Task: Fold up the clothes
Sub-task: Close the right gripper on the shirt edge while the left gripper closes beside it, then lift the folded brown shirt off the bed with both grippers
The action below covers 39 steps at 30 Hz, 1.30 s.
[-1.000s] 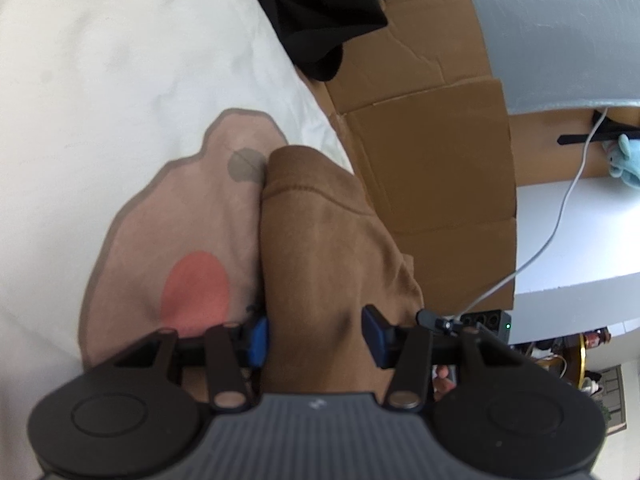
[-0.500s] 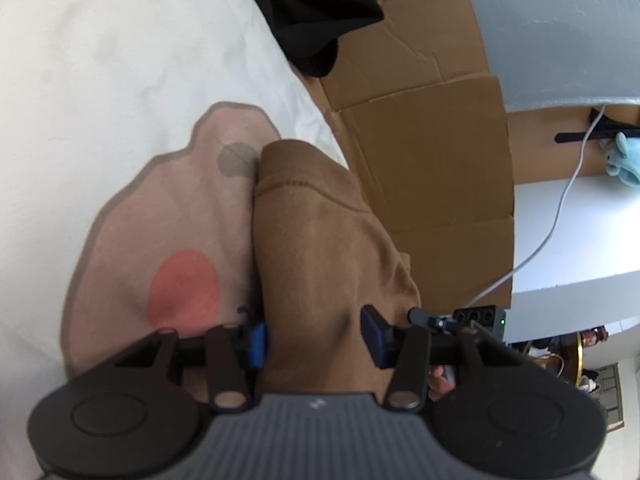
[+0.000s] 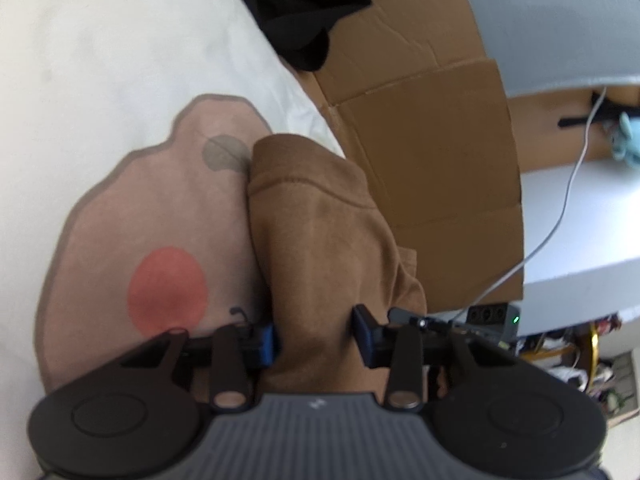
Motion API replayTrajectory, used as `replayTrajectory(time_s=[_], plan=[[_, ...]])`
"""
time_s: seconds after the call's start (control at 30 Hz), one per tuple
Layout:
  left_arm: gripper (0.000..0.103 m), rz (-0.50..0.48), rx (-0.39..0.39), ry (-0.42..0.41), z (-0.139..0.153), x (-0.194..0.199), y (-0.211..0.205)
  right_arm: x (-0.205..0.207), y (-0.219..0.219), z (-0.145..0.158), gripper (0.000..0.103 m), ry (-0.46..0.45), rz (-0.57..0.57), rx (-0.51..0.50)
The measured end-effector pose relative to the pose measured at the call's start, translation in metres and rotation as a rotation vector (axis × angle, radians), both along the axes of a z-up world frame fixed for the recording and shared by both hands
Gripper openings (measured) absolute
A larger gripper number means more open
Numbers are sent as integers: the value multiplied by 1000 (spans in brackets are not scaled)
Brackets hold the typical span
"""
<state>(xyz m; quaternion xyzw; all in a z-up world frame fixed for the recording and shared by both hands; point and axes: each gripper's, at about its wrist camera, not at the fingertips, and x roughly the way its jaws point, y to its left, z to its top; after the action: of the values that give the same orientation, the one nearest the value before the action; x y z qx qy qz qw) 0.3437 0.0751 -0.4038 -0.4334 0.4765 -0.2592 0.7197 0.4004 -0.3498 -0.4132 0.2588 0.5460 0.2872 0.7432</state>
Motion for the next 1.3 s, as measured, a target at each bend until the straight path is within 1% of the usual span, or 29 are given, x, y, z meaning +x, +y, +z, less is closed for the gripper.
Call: replayTrajectory(time_s=[0.03, 0.1, 0.2, 0.3, 0.4, 0.5, 0.63, 0.73, 0.87, 0.93, 1.1, 1.23, 1.3], plan=[[27, 4, 4, 7, -2, 0, 1, 0, 2, 1, 28, -7, 5, -15], [19, 2, 20, 10, -4, 1, 3, -1, 3, 3, 28, -13, 6, -29], [19, -13, 57, -11, 0, 2, 2, -4, 6, 5, 26, -22, -6, -46], [21, -26, 91, -17, 5, 5, 3, -6, 10, 8, 26, -30, -11, -70], [21, -18, 72, 5, 2, 8, 7, -6, 12, 10, 26, -24, -15, -87], [21, -16, 66, 11, -2, 10, 6, -5, 13, 9, 27, -12, -22, -94], [20, -15, 55, 10, -5, 12, 6, -3, 8, 6, 27, 17, -38, -69], [17, -31, 71, -2, -4, 13, 6, -5, 10, 7, 27, -4, -16, -84], [11, -51, 124, -39, 3, 13, 2, -6, 12, 9, 26, -19, -14, -96], [8, -49, 139, -58, 8, 10, 0, -7, 14, 11, 20, -28, -18, -104], [7, -44, 156, -96, 25, 4, 3, -15, 18, 24, 17, -64, -41, -111], [7, -36, 168, -116, 43, -3, 2, -26, 19, 42, 16, -104, -55, -107], [7, -41, 189, -139, 57, -7, -2, -31, 20, 51, 16, -121, -62, -110]])
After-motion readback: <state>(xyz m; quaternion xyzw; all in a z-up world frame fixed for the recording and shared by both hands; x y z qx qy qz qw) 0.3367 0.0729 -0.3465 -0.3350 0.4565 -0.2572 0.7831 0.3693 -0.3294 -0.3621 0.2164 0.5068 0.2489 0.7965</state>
